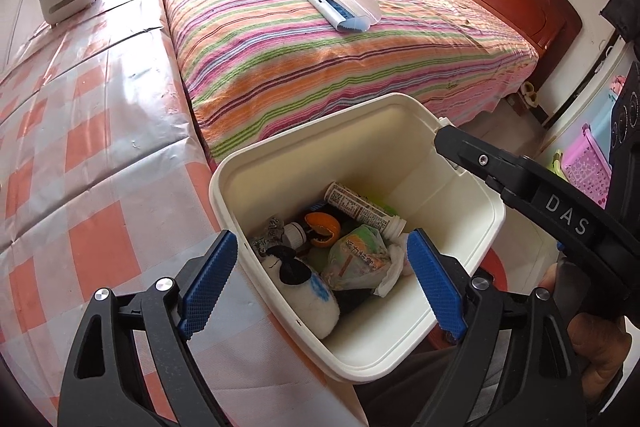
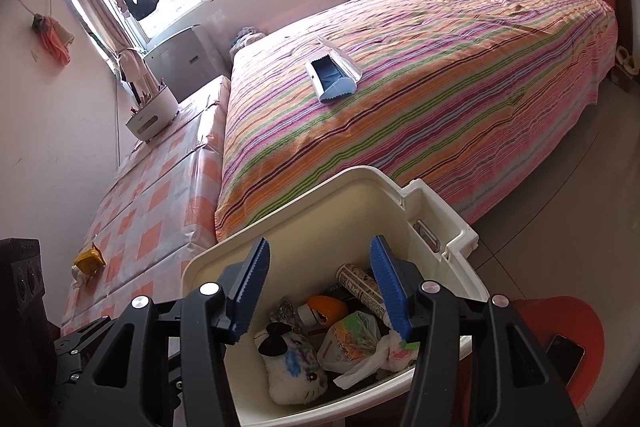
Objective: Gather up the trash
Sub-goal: 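Move both tools back over the table toward the hat and wrapper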
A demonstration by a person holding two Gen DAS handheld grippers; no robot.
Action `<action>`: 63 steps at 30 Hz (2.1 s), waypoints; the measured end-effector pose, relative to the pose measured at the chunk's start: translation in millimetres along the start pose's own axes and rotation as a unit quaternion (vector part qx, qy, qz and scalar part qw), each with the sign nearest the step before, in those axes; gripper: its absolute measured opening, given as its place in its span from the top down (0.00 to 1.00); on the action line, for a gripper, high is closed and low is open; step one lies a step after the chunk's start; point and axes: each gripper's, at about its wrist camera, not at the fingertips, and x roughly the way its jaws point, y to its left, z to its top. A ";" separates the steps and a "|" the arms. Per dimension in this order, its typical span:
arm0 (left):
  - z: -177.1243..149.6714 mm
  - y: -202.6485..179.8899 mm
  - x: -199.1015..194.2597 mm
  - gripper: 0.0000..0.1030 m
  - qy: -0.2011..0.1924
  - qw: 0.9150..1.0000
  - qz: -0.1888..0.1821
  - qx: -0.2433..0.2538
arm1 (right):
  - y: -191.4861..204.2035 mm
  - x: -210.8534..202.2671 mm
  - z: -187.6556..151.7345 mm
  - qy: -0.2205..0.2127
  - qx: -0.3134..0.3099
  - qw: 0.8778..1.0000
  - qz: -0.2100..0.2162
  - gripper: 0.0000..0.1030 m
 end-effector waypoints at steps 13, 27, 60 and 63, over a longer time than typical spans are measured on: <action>4.0 44.2 -26.0 0.17 -0.022 0.999 0.011 -0.043 | 41.4 16.5 1.1 0.006 -0.021 1.000 0.016 0.50; -2.1 111.0 -51.1 0.17 -0.030 0.994 0.038 -0.096 | 101.2 44.5 -8.4 0.029 -0.058 0.997 0.037 0.50; -17.8 232.2 -91.1 0.17 -0.038 0.978 0.099 -0.178 | 192.9 95.6 -33.2 0.080 -0.126 0.985 0.092 0.50; -20.7 239.3 -93.0 0.17 -0.037 0.977 0.105 -0.182 | 202.6 98.5 -34.3 0.081 -0.137 0.982 0.099 0.49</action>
